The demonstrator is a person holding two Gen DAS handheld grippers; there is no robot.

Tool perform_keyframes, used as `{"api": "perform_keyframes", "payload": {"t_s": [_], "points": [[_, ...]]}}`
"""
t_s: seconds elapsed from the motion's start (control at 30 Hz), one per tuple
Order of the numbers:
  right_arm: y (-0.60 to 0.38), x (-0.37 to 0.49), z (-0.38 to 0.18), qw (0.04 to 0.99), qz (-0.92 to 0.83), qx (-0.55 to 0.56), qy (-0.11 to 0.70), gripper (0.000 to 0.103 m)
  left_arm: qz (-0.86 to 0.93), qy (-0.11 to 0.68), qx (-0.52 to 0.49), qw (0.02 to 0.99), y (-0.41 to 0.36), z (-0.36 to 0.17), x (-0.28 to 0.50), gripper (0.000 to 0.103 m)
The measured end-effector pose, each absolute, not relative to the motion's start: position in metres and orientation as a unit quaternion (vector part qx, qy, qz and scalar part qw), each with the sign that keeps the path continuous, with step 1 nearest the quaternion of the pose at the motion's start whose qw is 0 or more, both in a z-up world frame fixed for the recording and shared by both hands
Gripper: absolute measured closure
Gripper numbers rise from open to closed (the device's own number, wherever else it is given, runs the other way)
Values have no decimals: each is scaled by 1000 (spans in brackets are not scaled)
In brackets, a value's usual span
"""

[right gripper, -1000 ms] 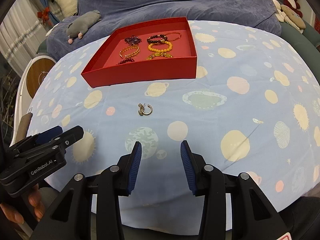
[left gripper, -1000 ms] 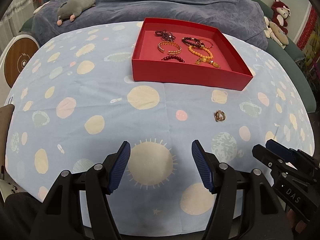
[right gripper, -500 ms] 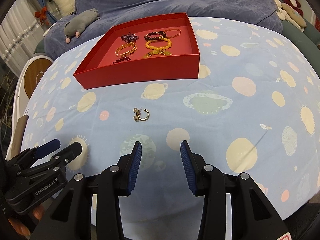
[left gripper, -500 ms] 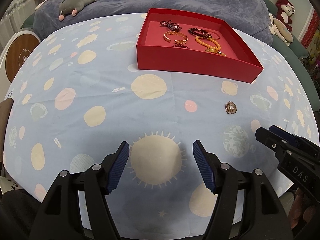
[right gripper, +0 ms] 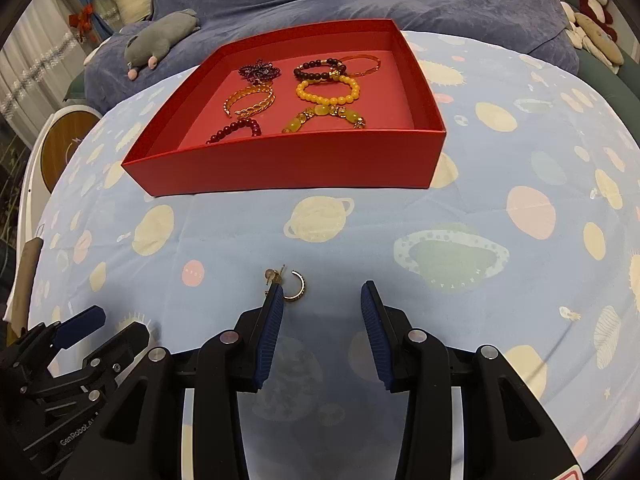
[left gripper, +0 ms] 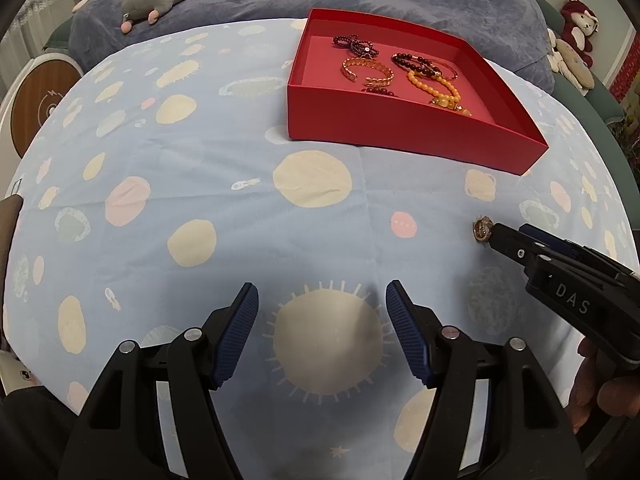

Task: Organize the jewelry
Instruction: 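Grasp one gold hoop earring with the right tool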

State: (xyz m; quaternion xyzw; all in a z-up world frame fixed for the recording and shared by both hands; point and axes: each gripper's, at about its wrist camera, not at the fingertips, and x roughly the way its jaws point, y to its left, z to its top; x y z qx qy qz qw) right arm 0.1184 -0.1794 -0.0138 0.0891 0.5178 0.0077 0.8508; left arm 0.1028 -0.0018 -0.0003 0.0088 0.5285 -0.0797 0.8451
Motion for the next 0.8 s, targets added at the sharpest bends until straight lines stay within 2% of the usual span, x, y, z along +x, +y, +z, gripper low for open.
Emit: {"api": "perform_keyframes", "payload": {"t_s": [0.1, 0.23, 0.27, 0.8], "points": [[-171, 123, -15, 853, 18, 75, 516, 66, -79, 531, 5, 844, -1, -2, 106, 40], [-164, 125, -16, 856, 23, 44, 514, 85, -78, 532, 2, 843, 0, -3, 110, 40], [-164, 125, -16, 856, 24, 44, 514, 86, -78, 532, 1, 843, 0, -4, 111, 40], [-199, 87, -5, 855, 6, 90, 511, 86, -103, 528, 1, 843, -20, 3, 103, 40]]}}
